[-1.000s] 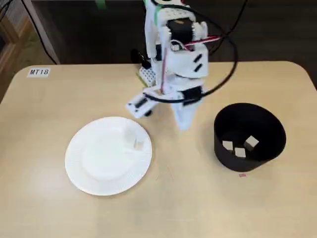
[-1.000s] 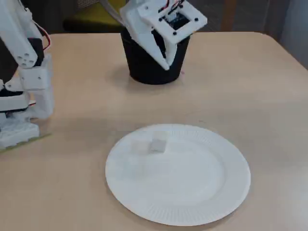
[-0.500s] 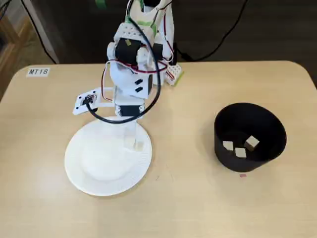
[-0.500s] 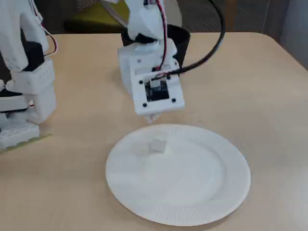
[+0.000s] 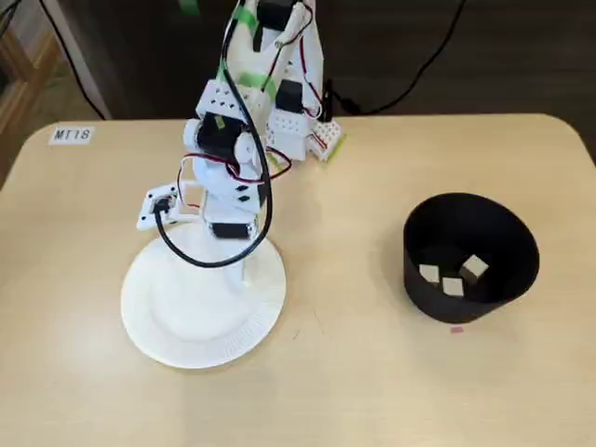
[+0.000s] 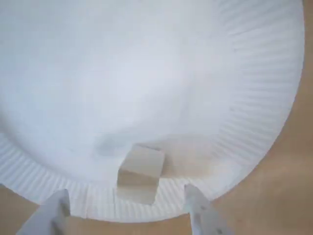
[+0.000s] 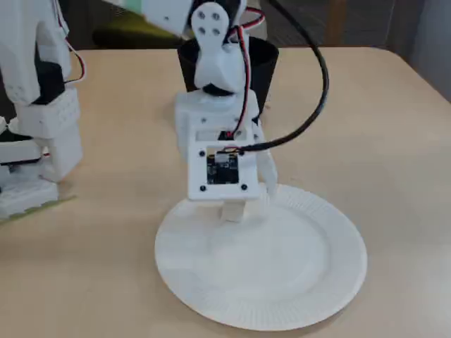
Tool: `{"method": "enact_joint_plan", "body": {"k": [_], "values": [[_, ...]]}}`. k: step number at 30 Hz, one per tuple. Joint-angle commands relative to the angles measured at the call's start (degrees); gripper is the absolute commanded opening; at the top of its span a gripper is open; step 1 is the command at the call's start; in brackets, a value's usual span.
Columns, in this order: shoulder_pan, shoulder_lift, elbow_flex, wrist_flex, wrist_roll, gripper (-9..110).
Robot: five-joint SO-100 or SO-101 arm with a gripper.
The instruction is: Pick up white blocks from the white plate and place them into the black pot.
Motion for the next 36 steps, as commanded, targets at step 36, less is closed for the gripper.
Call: {"method": "enact_joint_plan", "body": {"k": [36], "values": [[-17.75, 31.73, 4.39, -39.02, 1.76, -2]]}}
